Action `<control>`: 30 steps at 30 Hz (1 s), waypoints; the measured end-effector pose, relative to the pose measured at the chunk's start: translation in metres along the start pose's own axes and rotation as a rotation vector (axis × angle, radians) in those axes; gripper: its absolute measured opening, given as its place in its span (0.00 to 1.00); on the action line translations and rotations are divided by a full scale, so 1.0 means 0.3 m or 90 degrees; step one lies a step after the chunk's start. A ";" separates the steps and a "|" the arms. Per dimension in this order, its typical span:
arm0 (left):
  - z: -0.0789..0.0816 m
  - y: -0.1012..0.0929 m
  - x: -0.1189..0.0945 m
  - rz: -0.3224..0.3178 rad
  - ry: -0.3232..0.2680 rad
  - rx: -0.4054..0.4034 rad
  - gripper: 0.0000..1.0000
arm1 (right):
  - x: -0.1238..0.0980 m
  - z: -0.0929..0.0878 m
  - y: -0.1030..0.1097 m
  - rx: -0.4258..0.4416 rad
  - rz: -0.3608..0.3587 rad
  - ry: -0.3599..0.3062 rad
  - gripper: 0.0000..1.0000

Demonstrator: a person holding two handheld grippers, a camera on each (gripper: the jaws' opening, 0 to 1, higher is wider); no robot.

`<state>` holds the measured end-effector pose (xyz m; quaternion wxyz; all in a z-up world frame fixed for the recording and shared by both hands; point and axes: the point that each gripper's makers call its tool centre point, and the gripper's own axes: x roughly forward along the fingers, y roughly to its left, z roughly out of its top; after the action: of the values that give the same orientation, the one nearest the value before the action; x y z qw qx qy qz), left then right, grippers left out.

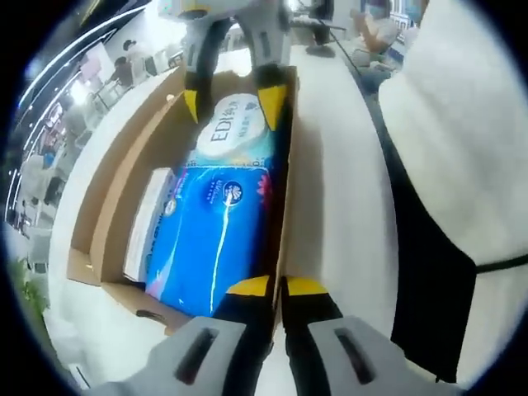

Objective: Operate the shoe box by opening the lid, removing the specified soft item, and placing it in the target area until the item is outside and the box remains undamaged.

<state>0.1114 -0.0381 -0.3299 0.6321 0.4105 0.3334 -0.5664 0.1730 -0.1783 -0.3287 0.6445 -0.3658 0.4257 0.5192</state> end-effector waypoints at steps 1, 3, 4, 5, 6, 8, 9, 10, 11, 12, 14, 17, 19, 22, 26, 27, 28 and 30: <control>-0.001 -0.002 0.000 0.004 0.001 0.002 0.03 | 0.008 -0.001 0.000 -0.008 0.003 0.003 0.63; -0.005 -0.002 0.002 0.006 -0.001 -0.050 0.03 | 0.027 -0.015 0.008 -0.010 0.015 0.028 0.63; -0.005 0.001 0.002 0.003 -0.003 -0.056 0.03 | 0.035 -0.028 0.011 -0.001 0.017 0.047 0.63; -0.005 0.001 0.002 0.005 -0.003 -0.047 0.03 | 0.050 -0.033 0.010 -0.006 0.014 0.058 0.62; -0.006 -0.001 0.003 0.010 -0.006 -0.035 0.03 | 0.055 -0.038 0.024 -0.009 0.027 0.069 0.61; -0.007 -0.006 0.001 0.019 -0.015 -0.023 0.03 | 0.067 -0.039 0.015 -0.039 0.014 0.083 0.61; -0.005 -0.003 0.001 0.020 -0.016 -0.026 0.03 | 0.071 -0.039 0.017 -0.038 0.014 0.088 0.62; -0.004 -0.001 0.002 0.021 -0.016 -0.031 0.03 | 0.074 -0.040 0.017 -0.045 0.014 0.095 0.62; -0.004 0.001 0.002 0.021 -0.015 -0.039 0.03 | 0.080 -0.043 0.018 -0.056 0.017 0.102 0.62; -0.003 0.002 0.001 0.022 -0.015 -0.040 0.03 | 0.085 -0.044 0.019 -0.063 0.018 0.106 0.62; -0.003 0.002 0.001 0.025 -0.017 -0.039 0.03 | 0.092 -0.046 0.020 -0.064 0.027 0.112 0.62; -0.005 0.004 0.005 0.030 -0.018 -0.046 0.03 | 0.095 -0.049 0.024 -0.060 0.035 0.119 0.62; -0.006 0.005 0.006 0.033 -0.015 -0.048 0.03 | 0.104 -0.050 0.025 -0.050 0.046 0.124 0.63; -0.008 0.007 0.010 0.035 -0.015 -0.050 0.03 | 0.127 -0.065 0.035 -0.065 0.033 0.172 0.65; -0.010 0.007 0.012 0.037 -0.012 -0.055 0.04 | 0.140 -0.069 0.038 -0.069 0.010 0.202 0.66; -0.010 0.006 0.013 0.037 -0.012 -0.055 0.04 | 0.137 -0.072 0.033 -0.064 0.013 0.195 0.66; -0.010 0.007 0.014 0.038 -0.012 -0.055 0.04 | 0.135 -0.072 0.035 -0.063 0.015 0.194 0.66; -0.010 0.008 0.016 0.038 -0.011 -0.057 0.04 | 0.136 -0.073 0.035 -0.064 0.019 0.188 0.66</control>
<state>0.1146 -0.0374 -0.3351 0.6690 0.3869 0.3406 -0.5355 0.1631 -0.1816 -0.3751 0.5484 -0.4635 0.4946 0.4897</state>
